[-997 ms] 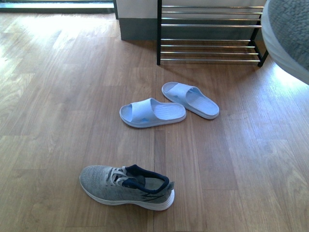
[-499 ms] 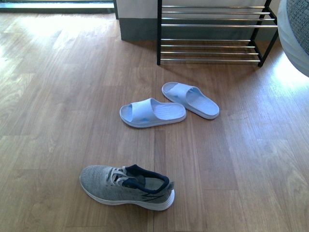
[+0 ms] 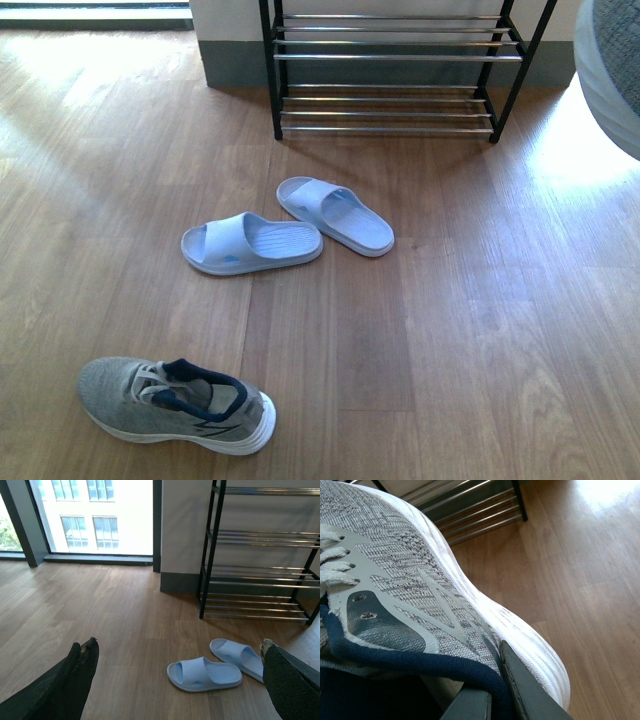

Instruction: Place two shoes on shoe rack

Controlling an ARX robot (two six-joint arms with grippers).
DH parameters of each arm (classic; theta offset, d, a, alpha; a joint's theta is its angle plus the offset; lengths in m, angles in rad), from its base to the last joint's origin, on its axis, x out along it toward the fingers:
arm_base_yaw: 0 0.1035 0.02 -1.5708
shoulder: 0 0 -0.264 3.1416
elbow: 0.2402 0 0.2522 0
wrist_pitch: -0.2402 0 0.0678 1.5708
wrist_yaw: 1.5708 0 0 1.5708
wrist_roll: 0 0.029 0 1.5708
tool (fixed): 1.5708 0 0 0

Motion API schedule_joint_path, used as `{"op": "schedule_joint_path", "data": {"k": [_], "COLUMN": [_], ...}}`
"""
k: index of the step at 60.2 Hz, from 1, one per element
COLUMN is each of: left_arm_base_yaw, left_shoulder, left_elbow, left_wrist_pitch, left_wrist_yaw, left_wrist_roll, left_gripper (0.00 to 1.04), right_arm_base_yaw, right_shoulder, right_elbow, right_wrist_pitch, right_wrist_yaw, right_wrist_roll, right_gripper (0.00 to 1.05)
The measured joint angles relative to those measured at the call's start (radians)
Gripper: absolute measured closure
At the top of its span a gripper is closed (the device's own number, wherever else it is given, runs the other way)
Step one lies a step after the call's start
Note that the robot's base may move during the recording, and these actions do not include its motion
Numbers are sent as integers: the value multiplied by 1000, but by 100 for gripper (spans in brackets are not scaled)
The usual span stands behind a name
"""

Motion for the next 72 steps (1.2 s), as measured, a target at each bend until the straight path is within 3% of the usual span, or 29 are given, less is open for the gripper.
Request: {"op": "schedule_joint_path", "data": {"k": [17, 23, 27, 31, 37, 42, 47, 59, 72], "left_arm_base_yaw": [-5, -164, -234, -296, -363, -415, -440, -438, -376], "left_shoulder": [5, 246, 531, 948, 1413, 1859, 2082, 2377, 2478], "left_elbow": [2, 101, 150, 223, 343, 469, 542, 639, 697], "left_wrist_pitch": [-5, -163, -60, 160, 348, 429, 434, 431, 415], "left_wrist_yaw": [-22, -439, -559, -527, -454, -363, -320, -267, -245], "left_wrist_roll": [-8, -206, -387, -616, -839, -1003, -1093, -1233, -1301], "left_gripper": [9, 9, 9, 9, 9, 9, 9, 9, 9], "right_arm_base_yaw": [-4, -4, -4, -4, -4, -4, -4, -4, -4], "right_shoulder": [0, 0, 0, 0, 0, 0, 0, 0, 0], "right_elbow": [0, 0, 0, 0, 0, 0, 0, 0, 0], "right_wrist_pitch": [-1, -1, -1, -1, -1, -1, -1, -1, -1], "right_wrist_yaw": [0, -3, -3, -2, -3, -2, -2, -3, -2], "right_wrist_roll": [0, 0, 0, 0, 0, 0, 0, 0, 0], "right_gripper": [103, 103, 103, 103, 103, 103, 103, 103, 103]}}
